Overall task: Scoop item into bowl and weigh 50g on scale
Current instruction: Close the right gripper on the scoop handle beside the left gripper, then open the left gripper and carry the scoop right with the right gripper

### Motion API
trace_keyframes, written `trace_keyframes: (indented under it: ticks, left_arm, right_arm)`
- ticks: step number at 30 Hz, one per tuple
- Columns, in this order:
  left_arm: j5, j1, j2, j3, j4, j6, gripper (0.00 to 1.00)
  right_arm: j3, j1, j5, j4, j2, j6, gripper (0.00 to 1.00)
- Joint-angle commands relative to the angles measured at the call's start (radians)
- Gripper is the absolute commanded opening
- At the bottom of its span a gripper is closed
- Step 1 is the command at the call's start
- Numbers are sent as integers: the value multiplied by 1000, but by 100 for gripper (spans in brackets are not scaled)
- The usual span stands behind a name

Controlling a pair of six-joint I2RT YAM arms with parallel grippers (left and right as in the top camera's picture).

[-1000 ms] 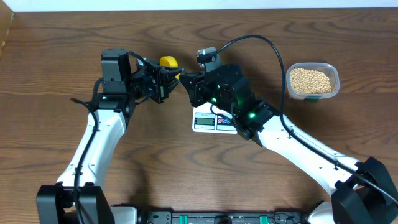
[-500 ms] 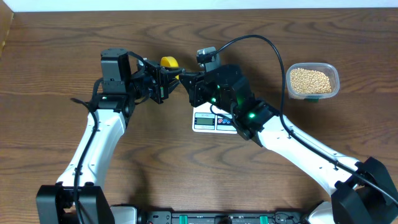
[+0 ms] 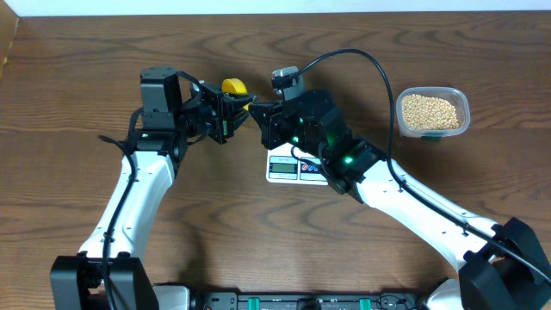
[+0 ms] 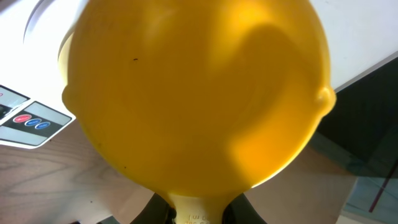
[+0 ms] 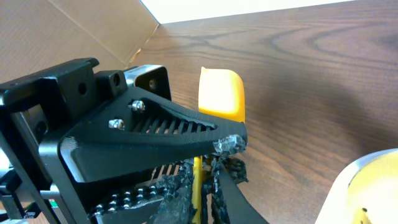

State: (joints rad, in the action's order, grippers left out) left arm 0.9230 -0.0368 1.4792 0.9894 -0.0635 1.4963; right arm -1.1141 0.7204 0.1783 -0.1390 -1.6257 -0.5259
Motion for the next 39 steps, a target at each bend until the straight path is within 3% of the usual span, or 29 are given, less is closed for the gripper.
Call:
trace_keyframes:
  ticks: [1,15,22,27,31,39]
  left_arm:
    - [34,-2,-11,21,5,7,8]
    - [33,-2,-11,21,6,6,9]
    - [-2,-2,-11,21,6,-62,55]
    - [-27,-2,-11,21,27,-159,73]
    - [-26,-2,-11,21,74,-261,80]
    - [-27,-2,-11,21,84,-446,80]
  right_arm:
    - [-15,1,-23,11,2,15,3]
    - [-15,-1,-38,0,2,54,1]
    - [-19,-13,-38,2,2,71,1]
    - [-76,-51,-37,105,2,81,1]
    - [-202,-90,-37,295,2,158,1]
    - [-484,-199,-49,637,2,293,1]
